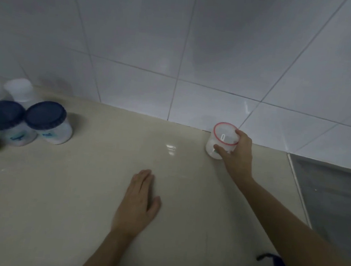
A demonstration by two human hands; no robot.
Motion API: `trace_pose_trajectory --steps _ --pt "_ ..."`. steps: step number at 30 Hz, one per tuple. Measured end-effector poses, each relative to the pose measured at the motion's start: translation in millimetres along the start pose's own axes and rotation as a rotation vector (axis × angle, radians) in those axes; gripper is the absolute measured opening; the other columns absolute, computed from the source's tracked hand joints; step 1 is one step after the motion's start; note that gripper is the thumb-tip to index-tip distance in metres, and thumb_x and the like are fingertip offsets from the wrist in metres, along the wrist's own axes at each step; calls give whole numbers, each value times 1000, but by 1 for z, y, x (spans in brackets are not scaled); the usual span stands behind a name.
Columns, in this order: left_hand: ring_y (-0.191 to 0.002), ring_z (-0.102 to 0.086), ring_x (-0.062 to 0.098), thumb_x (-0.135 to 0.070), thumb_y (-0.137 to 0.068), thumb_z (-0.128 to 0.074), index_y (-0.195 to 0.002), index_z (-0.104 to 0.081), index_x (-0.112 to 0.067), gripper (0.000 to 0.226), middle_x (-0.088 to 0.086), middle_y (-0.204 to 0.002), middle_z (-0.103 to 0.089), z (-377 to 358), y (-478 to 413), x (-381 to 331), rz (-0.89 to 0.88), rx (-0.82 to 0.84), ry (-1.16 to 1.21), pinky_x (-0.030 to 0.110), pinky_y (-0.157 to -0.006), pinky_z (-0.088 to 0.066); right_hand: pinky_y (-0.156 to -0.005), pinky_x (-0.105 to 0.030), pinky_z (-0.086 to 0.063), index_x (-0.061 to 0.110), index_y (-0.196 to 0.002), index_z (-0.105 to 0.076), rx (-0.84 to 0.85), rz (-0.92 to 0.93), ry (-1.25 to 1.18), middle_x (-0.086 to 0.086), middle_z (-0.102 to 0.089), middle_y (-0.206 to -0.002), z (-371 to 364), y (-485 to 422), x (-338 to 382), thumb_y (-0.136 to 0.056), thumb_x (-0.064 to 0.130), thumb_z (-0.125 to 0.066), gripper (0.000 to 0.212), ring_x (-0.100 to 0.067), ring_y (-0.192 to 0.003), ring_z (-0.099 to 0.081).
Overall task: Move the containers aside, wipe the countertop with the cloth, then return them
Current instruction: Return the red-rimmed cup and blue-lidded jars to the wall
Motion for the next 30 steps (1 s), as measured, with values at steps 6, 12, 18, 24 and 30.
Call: trace_pose_trajectory --steps 6,12,18,24,30 --pt "-136 -36 23 -39 -84 -50 -133 -46 -3 61 9 -142 -45 -2 -1 1 22 -17 -12 32 -115 -21 -96 -24 -31 11 -137 -37 -7 -17 -6 -12 -39 -139 -3 -22 -17 -77 20 -76 72 -27 -125 -45" --pt "-136 -34 21 -39 -82 -53 -132 -48 -3 62 9 -142 -45 -3 -1 2 20 -50 -5 31 -116 -21 -99 -31 -34 11 -140 -33 19 -24 35 -15 -34 -143 -6 -30 -28 -80 24 -72 73 -32 -127 -43" --pt "-135 -35 21 -36 -84 -52 -131 -49 -5 56 8 -142 -45 10 1 0 62 -56 93 26 -117 -18 -107 -51 -35 19 -143 -28 -5 -44 284 -20 -14 -155 5 -13 -7 -75 45 -72 85 -43 -135 -32" --pt "-136 -35 28 -31 -88 -47 -136 -44 -3 56 15 -144 -43 54 14 13 -44 66 -62 32 -120 -13 -106 -49 -37 7 -133 -40 -55 161 377 -18 -30 -149 11 22 38 -84 34 -65 61 -39 -128 -41" --pt "-127 -45 37 -12 -80 -61 -128 -50 2 51 22 -135 -49 179 26 91 82 7 -301 41 -118 -20 -106 -47 -36 1 -126 -47 101 314 289 -23 -42 -137 -34 51 103 -84 20 -64 48 -39 -126 -42"
Point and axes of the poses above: each hand's wrist, its own y-axis away from the middle knuckle, its own z-axis out of the back of the hand, x = y × z, the point moved 7 cm from there along -y, towards the middle knuckle
